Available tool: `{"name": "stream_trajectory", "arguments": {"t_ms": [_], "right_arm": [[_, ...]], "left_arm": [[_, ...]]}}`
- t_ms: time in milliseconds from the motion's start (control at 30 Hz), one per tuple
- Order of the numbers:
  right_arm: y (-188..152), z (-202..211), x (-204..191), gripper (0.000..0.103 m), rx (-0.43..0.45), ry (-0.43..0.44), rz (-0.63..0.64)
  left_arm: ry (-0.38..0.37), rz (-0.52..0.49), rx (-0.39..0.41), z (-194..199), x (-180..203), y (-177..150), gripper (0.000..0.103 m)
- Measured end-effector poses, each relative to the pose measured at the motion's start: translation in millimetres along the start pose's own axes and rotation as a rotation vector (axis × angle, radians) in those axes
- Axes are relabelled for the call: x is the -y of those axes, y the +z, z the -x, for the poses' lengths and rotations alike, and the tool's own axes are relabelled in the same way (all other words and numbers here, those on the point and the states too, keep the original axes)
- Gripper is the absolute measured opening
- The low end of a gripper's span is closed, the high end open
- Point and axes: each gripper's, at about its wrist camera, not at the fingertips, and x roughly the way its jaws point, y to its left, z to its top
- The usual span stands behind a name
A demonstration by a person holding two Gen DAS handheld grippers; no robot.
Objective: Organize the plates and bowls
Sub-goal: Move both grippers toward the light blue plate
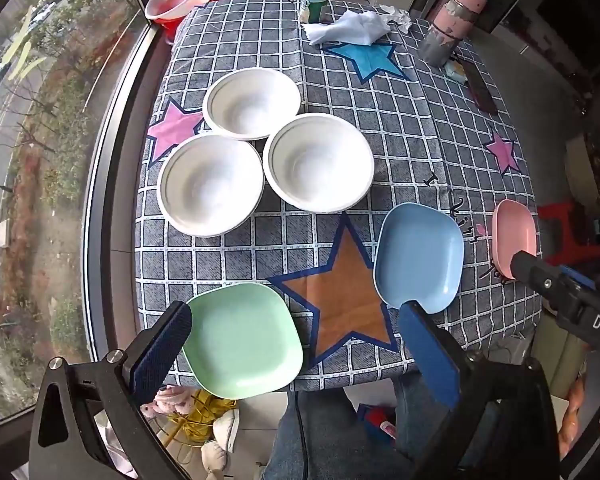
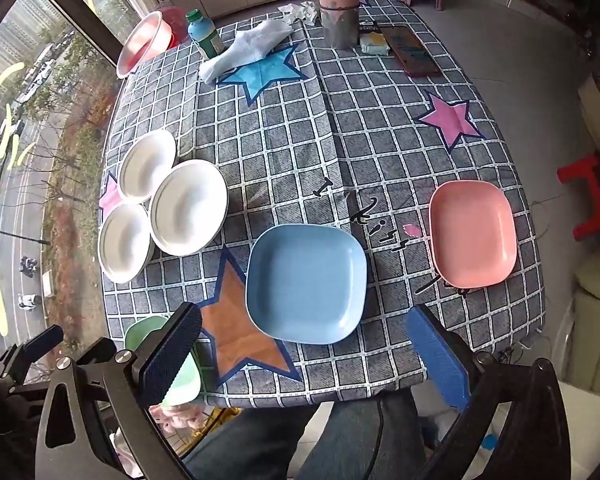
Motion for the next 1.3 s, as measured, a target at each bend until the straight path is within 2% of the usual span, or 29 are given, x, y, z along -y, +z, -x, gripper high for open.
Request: {"name": "stream_trajectory", "arguments": {"t_ms": [133, 233, 300, 400, 467, 533, 633, 667, 833, 967, 1300], "right_arm": [[2.6, -15.0, 4.8, 0.103, -0.074, 0.042, 0.012], [12.2, -16.9, 11.2, 0.103, -0.092, 0.051, 0.046], [17.3, -12.5, 9.9, 0.103, -0.077, 0.053, 0.063], [23.0, -14.9, 18.9, 0.103, -0.110, 0.073, 0.071], [25.7, -19.8, 23.9, 0.103, -0.138, 0.081, 0.069], [27.9, -23.7, 27.3, 0.103, -0.194, 0.147, 0.068], [33.2, -26.6, 29.5, 0.103, -0.211, 0.164, 0.069], [34.8, -26.6, 29.4, 0.103, -0.214, 0.168, 0.073], [37.6, -31.9, 26.9, 0.103, -0.209, 0.152, 0.089], [42.6, -37.2, 26.9, 0.103, -0.228, 0.168, 0.067], [50.0, -44.2, 15.6, 0.103, -0.244, 0.194, 0.075]], "left_arm": [[0.026, 0.065, -0.006, -0.4, -13.5, -6.8, 0.103], [0.049, 0.130, -0.015, 0.7, -15.8, -11.6, 0.103], [0.029, 0.150, -0.022, 0.9, -17.1, -12.6, 0.103], [0.023, 0.130, -0.039, 1.3, 3.7, -12.3, 0.103], [0.032, 0.098, -0.018, 8.2, 20.7, -13.5, 0.103], [0.050, 0.057, 0.005, 14.3, 35.7, -14.8, 0.103], [0.090, 0.022, 0.014, 15.6, 48.0, -12.9, 0.103], [0.082, 0.019, 0.036, 15.1, 48.4, -6.3, 0.103], [0.096, 0.050, 0.025, 12.3, 43.8, -4.0, 0.103], [0.096, 0.081, 0.055, 13.0, 36.0, -7.6, 0.103], [0.108, 0.117, 0.067, 14.9, 20.1, -1.7, 0.103]]}}
